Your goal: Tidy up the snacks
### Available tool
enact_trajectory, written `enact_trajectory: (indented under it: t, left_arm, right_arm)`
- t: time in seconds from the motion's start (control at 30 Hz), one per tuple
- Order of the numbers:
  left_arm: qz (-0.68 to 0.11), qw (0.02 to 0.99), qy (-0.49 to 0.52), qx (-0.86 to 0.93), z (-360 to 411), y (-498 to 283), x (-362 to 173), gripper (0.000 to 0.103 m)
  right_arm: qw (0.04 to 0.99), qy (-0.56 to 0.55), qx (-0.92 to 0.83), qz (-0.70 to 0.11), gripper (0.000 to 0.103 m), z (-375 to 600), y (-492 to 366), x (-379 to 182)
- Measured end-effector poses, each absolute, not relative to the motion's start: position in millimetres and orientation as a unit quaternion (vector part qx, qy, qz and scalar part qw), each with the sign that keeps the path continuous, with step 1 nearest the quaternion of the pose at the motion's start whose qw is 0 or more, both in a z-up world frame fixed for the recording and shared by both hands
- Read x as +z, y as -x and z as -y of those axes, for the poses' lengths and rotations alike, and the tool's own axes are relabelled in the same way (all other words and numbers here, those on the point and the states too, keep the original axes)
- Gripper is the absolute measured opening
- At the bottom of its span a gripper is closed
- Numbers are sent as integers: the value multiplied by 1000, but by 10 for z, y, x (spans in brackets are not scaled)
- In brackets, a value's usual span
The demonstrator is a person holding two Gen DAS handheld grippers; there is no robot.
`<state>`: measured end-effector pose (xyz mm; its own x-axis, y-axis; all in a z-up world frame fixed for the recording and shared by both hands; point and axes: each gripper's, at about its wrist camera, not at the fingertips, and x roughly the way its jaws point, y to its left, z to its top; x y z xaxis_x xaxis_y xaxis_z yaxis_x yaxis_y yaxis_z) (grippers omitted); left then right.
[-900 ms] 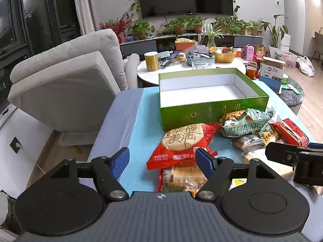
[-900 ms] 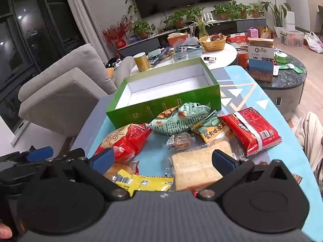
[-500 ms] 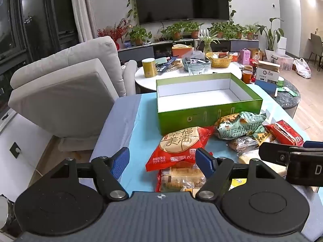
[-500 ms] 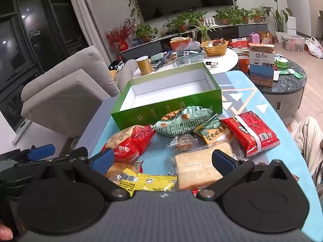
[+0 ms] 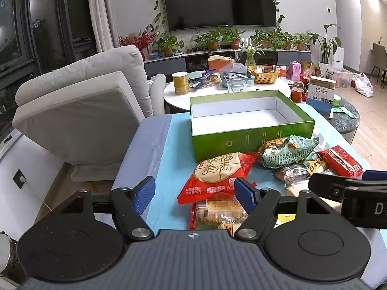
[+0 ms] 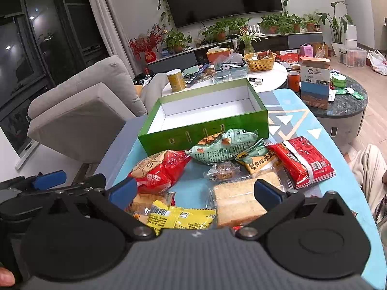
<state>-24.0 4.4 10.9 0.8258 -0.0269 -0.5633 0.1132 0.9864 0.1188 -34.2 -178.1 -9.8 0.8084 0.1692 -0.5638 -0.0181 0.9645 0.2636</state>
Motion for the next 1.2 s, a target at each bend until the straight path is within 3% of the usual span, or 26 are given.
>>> enact_trajectory:
  t: [1.2]
  left_arm:
    - [-290,953,-79,-38,-94,224,100,69]
  right_arm:
    - [944,-107,51,-308,59,1681,346,-99]
